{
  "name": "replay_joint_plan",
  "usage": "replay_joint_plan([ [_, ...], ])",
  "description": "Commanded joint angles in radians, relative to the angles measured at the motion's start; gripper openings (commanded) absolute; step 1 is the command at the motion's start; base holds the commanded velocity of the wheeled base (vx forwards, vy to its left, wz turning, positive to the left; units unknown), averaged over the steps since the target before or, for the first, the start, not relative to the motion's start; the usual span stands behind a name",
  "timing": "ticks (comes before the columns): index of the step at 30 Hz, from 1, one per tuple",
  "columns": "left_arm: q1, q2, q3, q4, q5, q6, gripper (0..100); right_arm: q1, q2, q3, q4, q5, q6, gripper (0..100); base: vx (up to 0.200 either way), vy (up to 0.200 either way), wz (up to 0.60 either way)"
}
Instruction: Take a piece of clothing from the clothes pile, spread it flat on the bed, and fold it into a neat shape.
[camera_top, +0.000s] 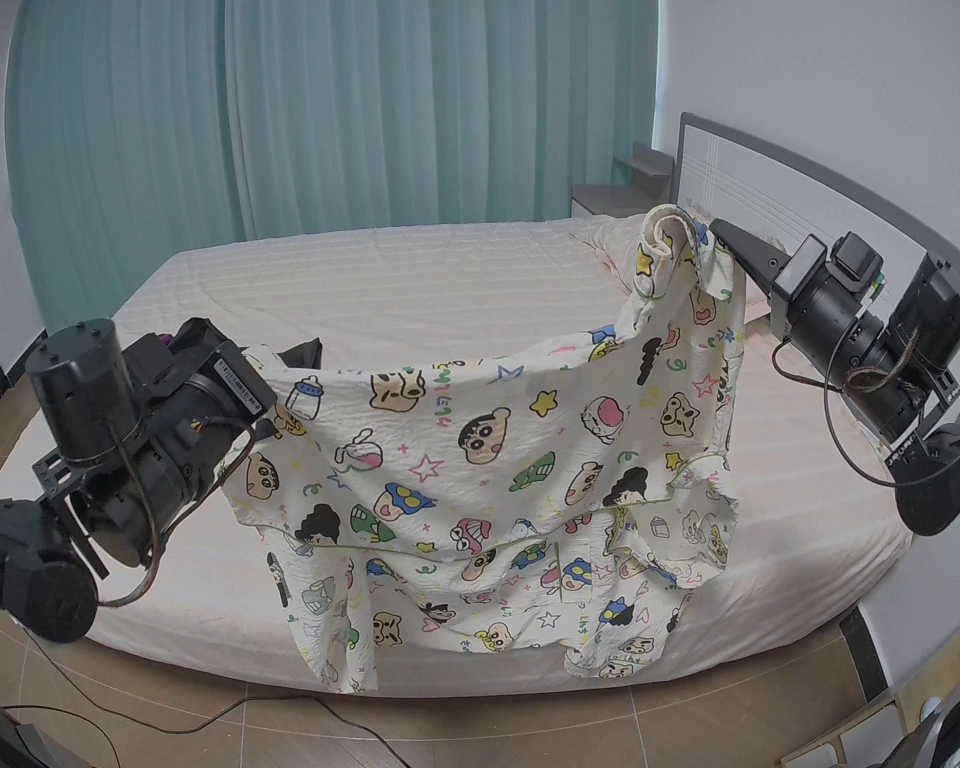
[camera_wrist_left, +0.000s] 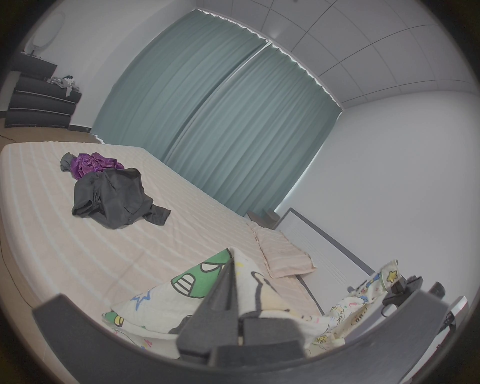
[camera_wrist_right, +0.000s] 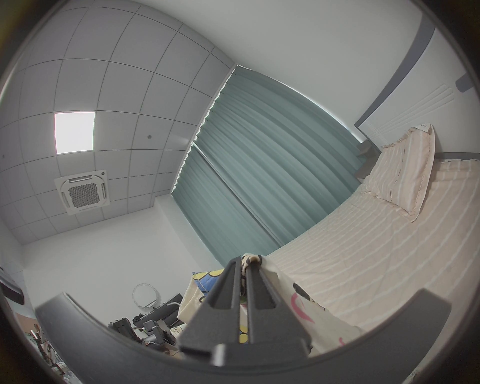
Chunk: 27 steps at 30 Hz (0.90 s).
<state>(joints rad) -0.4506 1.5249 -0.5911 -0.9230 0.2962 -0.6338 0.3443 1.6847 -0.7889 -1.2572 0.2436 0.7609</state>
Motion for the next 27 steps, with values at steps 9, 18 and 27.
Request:
replay_joint_plan([
  [9, 0.099, 0.317, -0.207, -0.002, -0.012, -0.007, 0, -0.062, 0.208, -0.133, -0.024, 0.017, 0.003, 0, 0.200, 0.000, 0.00],
  [18, 0.118, 0.469, -0.306, 0.001, -0.012, -0.032, 0, -0.091, 0.309, -0.208, -0.021, 0.019, 0.003, 0, 0.200, 0.000, 0.00],
  [27, 0.133, 0.650, -0.421, 0.009, -0.011, -0.052, 0, -0.097, 0.480, -0.291, -0.010, 0.014, 0.003, 0, 0.089, 0.000, 0.00],
])
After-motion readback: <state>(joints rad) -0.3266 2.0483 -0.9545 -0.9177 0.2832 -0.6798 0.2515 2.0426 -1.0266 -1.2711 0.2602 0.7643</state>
